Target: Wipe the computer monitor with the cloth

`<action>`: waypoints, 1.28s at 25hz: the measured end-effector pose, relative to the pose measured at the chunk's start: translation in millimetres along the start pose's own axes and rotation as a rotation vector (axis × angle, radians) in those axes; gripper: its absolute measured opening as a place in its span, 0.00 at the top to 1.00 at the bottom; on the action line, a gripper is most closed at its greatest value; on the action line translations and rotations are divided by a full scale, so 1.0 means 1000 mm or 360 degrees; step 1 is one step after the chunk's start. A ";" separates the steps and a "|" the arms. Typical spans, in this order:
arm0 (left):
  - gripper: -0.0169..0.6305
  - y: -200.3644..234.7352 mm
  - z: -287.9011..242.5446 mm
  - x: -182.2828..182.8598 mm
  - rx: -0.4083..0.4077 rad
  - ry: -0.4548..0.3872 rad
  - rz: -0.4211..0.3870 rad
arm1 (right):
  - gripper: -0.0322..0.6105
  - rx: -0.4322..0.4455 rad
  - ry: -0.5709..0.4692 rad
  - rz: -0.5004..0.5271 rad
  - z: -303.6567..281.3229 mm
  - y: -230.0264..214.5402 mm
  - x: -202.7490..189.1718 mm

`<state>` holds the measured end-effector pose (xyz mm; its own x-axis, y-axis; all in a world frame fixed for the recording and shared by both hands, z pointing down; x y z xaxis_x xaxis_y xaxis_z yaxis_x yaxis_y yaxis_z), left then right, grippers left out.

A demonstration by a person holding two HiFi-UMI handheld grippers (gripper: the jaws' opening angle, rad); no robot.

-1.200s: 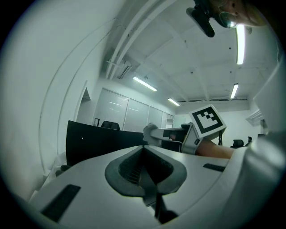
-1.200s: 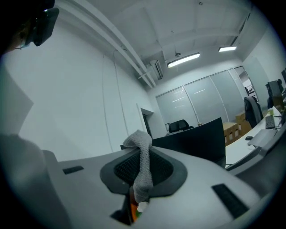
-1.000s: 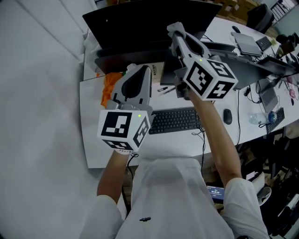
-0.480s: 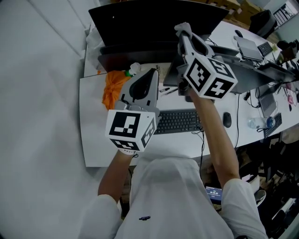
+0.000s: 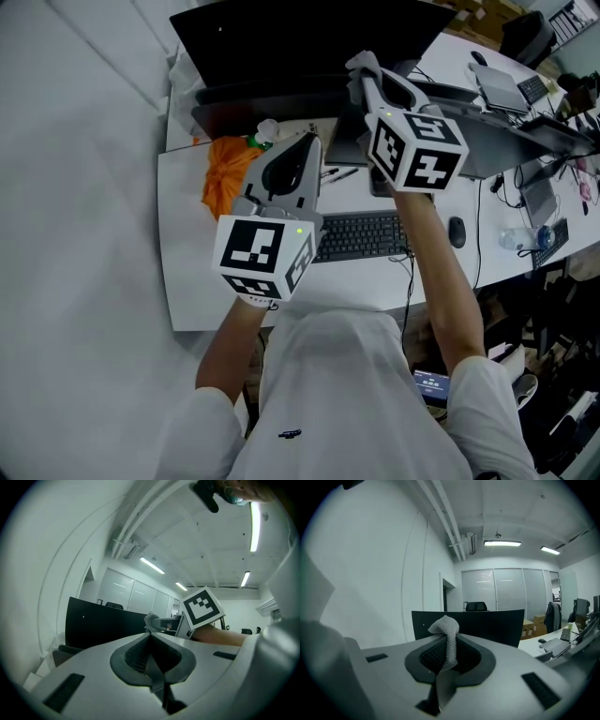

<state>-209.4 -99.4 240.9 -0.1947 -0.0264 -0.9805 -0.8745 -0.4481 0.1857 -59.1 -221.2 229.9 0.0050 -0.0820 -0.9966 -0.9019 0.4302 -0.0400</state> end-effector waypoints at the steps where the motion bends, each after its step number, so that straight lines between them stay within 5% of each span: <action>1: 0.95 -0.001 -0.001 -0.001 -0.0002 0.0004 -0.0001 | 0.88 -0.0005 0.0009 0.0002 0.001 -0.002 -0.001; 32: 0.95 -0.108 -0.047 -0.026 -0.0111 0.0081 -0.0047 | 0.89 -0.0083 0.0178 0.0255 0.075 -0.137 -0.002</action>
<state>-89.3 -92.5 243.2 -0.1447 -0.0567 -0.9879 -0.8463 -0.5103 0.1532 97.1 -212.2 231.5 -0.1859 -0.1166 -0.9756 -0.9083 0.3990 0.1254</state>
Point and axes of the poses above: the fingertips, and each gripper's own axes: z backward along the fingers, y to its left, x out of its top, the point moved 8 cm from there along z, backward along the fingers, and after that the axes turned 8 degrees about -y, right-handed, at the moved point
